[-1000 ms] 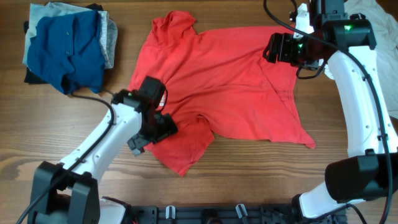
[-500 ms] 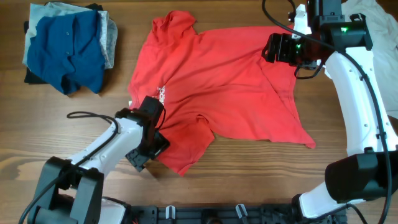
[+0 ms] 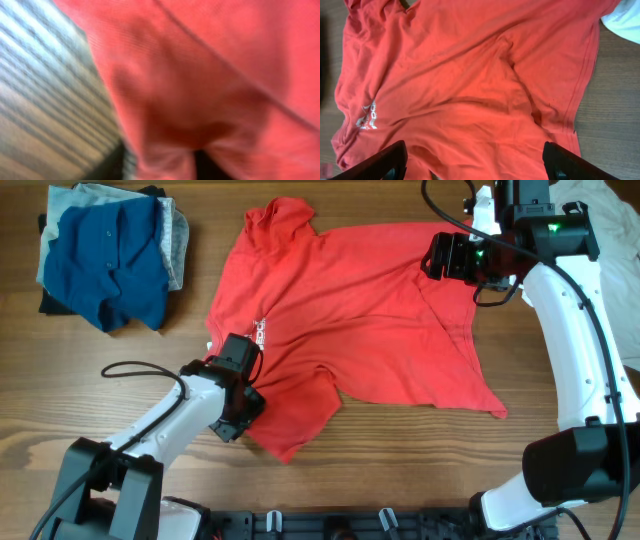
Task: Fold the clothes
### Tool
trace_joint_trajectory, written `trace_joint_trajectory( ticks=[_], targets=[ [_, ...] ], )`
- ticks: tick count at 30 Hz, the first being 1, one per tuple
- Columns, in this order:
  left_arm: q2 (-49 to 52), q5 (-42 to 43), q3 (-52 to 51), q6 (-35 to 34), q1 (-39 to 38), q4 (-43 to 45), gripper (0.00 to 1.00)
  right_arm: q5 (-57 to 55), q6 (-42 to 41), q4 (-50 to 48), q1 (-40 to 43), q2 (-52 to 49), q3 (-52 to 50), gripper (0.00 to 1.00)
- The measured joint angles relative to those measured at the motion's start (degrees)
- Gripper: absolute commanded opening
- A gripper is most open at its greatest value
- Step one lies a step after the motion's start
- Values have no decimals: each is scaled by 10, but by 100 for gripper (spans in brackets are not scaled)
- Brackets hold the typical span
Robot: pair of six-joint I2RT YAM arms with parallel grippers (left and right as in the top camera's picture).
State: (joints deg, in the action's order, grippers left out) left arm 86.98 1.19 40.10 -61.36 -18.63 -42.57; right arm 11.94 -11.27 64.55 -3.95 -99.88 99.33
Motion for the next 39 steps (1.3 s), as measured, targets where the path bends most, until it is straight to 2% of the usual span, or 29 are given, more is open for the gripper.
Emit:
trace_joint_trajectory(
  ticks=[6,10,14,17,18,20,22,23,24,29,33,39],
  targets=[
    [0,-20,0,-1,33,-31,4,0,0,0,0,0,0,88],
    [0,-33,-4,2,92,-77,4,0,0,-4,0,0,0,88],
    [-15,-43,-10,13,155,-82,5,0,0,-10,0,0,0,88],
    [-35,-44,-11,28,196,-64,14,0,0,-14,0,0,0,88],
    [-43,-46,-10,37,213,-59,18,0,1,-15,0,0,0,88],
    [-51,-48,-10,46,238,-59,33,0,2,-15,0,0,0,88],
    [-54,-48,-10,54,263,-58,63,0,2,-15,0,0,0,88],
    [-54,-48,-10,59,270,-57,88,0,2,-15,0,0,0,88],
    [-54,-47,-11,64,274,-55,100,0,2,-15,0,0,0,88],
    [-54,-14,-11,110,278,-19,100,0,2,-3,0,0,0,89],
    [-54,13,3,142,278,-28,100,0,-1,16,1,5,0,91],
    [-80,32,74,171,278,-47,100,-26,-29,123,16,97,-4,92]
  ],
)
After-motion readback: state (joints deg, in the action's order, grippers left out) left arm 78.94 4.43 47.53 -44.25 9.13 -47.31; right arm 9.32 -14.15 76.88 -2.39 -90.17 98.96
